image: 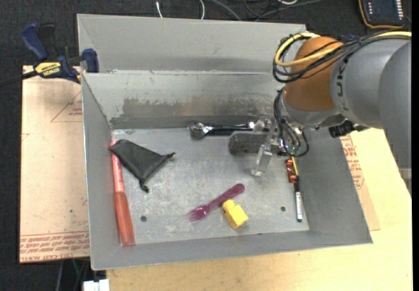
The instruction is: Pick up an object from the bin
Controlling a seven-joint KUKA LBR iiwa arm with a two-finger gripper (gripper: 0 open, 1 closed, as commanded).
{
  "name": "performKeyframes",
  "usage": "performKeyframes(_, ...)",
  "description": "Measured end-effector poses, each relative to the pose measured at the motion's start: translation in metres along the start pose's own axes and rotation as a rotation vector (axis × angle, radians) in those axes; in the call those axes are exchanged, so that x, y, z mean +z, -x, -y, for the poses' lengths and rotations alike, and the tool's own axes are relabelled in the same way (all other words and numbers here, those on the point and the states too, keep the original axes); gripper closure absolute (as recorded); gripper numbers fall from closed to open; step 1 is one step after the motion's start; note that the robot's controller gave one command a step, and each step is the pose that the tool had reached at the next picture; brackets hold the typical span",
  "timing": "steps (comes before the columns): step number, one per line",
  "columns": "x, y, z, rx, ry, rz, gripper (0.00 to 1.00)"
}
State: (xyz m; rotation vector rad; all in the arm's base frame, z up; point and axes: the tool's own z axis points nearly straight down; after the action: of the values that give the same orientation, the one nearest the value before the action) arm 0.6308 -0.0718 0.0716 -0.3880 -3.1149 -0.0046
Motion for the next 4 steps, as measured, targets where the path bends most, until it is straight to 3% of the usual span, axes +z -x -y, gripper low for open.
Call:
performKeyframes(1, 0.001, -0.001, -0.01, 0.21, 0.006, 0.027, 0.0)
performKeyframes(2, 0.0, 0.001, -0.001, 0.012, 0.001, 0.005, 1.0)
performKeyframes(3, -0.001, 0.001, -0.001, 0.011, 0.001, 0.005, 1.0)
performKeyframes(4, -0.025, 0.0, -0.001, 0.012, 0.002, 0.004, 1.0)
